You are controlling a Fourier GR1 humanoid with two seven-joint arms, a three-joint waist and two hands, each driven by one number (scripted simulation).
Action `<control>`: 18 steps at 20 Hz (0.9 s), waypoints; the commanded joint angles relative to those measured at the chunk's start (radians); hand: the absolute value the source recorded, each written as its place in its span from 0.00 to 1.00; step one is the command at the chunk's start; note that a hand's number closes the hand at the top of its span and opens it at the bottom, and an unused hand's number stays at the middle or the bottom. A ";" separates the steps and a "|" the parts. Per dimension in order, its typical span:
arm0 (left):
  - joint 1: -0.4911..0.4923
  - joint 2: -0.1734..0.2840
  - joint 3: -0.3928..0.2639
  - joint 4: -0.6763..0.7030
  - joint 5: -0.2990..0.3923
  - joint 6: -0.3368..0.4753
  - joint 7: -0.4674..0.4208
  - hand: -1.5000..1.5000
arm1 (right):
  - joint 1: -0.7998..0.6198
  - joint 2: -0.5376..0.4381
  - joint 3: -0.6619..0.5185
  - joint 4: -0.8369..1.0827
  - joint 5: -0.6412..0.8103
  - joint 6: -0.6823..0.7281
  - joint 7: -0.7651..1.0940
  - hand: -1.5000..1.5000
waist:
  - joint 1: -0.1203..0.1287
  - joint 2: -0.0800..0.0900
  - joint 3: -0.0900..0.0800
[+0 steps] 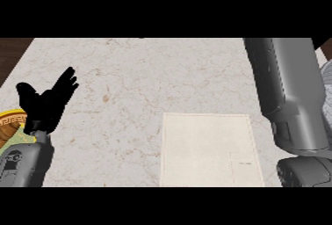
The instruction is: Pick the bell pepper from the placemat and place it in the basket
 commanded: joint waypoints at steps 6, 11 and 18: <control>0.005 0.009 0.009 -0.028 -0.005 0.009 0.021 0.50 | -0.125 -0.151 -0.107 0.185 0.138 -0.027 0.181 1.00 | -0.011 -0.002 0.001; 0.020 0.022 0.036 0.008 0.009 -0.005 -0.013 0.50 | -0.094 -0.225 -0.135 0.225 0.213 -0.009 0.191 1.00 | -0.027 -0.004 0.001; 0.073 0.016 0.049 0.006 0.012 -0.008 -0.039 0.50 | -0.021 -0.259 -0.208 0.147 0.162 0.030 0.118 1.00 | -0.060 -0.019 0.002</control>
